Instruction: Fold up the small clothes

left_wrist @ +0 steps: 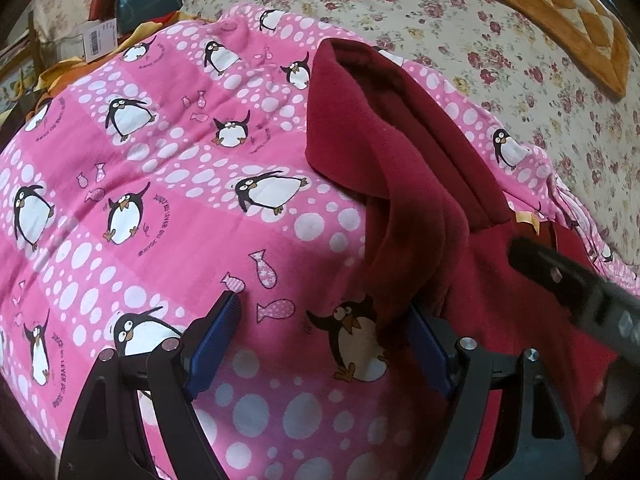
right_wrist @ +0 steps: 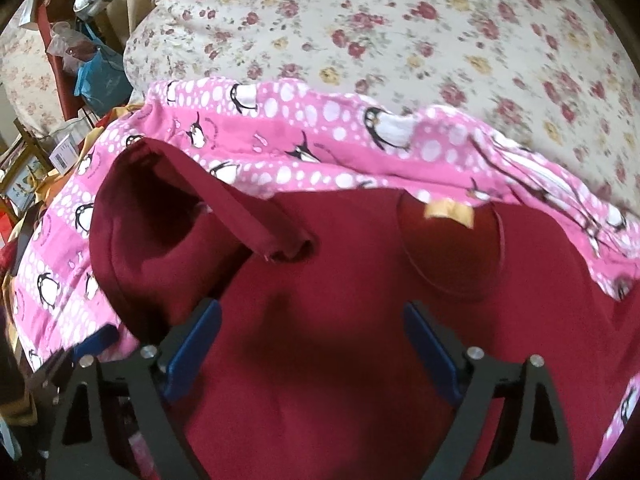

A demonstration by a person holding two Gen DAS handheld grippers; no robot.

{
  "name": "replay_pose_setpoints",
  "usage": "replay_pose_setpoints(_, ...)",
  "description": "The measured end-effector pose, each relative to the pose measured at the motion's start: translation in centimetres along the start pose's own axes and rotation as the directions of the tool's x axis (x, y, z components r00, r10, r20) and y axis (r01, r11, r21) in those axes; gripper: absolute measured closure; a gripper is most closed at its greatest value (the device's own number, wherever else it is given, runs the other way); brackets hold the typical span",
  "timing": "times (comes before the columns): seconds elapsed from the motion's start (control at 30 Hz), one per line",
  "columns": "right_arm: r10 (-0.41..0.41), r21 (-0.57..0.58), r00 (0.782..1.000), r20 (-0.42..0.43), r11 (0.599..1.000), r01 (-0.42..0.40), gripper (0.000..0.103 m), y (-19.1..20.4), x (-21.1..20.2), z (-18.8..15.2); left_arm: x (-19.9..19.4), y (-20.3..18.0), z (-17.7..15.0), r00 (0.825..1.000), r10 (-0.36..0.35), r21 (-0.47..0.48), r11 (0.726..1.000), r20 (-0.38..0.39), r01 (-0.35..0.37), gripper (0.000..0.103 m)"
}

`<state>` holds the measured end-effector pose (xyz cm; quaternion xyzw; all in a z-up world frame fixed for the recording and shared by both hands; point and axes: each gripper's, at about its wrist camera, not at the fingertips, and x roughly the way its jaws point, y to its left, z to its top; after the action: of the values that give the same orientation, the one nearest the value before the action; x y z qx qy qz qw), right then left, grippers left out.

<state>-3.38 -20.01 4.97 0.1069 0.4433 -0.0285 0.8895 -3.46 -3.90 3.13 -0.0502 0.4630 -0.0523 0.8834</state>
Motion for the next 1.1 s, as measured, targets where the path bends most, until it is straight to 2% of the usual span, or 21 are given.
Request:
replay_pose_setpoints(0.17,0.050,-0.031,0.999,0.007,0.998,-0.050,0.024,1.6,2.4,2.4,0.4,0.0,0.2,1.000,0.005,-0.005,1.000,-0.006,-0.005,0.040)
replay_pose_setpoints(0.2,0.052,-0.040,0.999,0.004,0.998,-0.051,0.035,1.9,2.9,2.7,0.5,0.0,0.3,1.000,0.009,-0.005,1.000,-0.007,-0.009,0.040)
replay_pose_setpoints(0.23,0.058,-0.057,0.998,-0.009,0.997,-0.058,0.057,2.3,3.9,3.2,0.6,0.0,0.4,1.000,0.013,-0.007,1.000,-0.010,-0.013,0.040)
replay_pose_setpoints(0.3,0.075,-0.075,0.996,-0.046,0.994,-0.078,0.092,2.7,5.3,3.6,0.8,0.1,0.5,1.000,0.015,-0.008,1.000,-0.012,-0.015,0.040)
replay_pose_setpoints(0.33,0.065,-0.079,0.997,-0.048,0.994,-0.069,0.092,2.9,5.5,3.6,0.8,0.1,0.6,1.000,0.015,-0.008,1.000,-0.012,-0.015,0.040)
replay_pose_setpoints(0.4,0.039,-0.082,0.999,0.033,0.996,-0.036,0.093,2.8,4.2,3.8,0.9,0.2,0.7,1.000,0.013,-0.012,1.000,-0.011,-0.013,0.040)
replay_pose_setpoints(0.47,0.039,-0.061,0.991,0.128,0.998,-0.031,0.093,2.0,1.5,4.1,1.0,0.2,0.7,1.000,0.015,-0.011,1.000,-0.011,-0.015,0.040)
replay_pose_setpoints(0.57,0.036,-0.002,0.978,0.204,0.999,-0.037,0.094,-0.2,-2.1,4.5,1.0,0.0,0.5,1.000,0.030,0.000,1.000,-0.007,-0.030,0.040)
replay_pose_setpoints(0.77,-0.010,0.049,0.972,0.235,0.999,-0.001,0.093,-4.3,-5.8,4.4,0.9,-0.1,0.4,0.999,0.045,0.006,0.999,-0.002,-0.045,0.040)
replay_pose_setpoints(0.97,-0.042,0.101,0.974,0.223,0.995,0.020,0.093,-7.6,-7.3,3.1,1.1,-0.2,0.3,0.998,0.055,0.020,0.998,-0.003,-0.055,0.040)
replay_pose_setpoints(1.1,-0.066,0.096,0.971,0.228,0.994,0.045,0.093,-8.8,-8.4,2.4,1.2,-0.1,0.4,0.999,0.054,0.018,0.998,-0.004,-0.054,0.040)
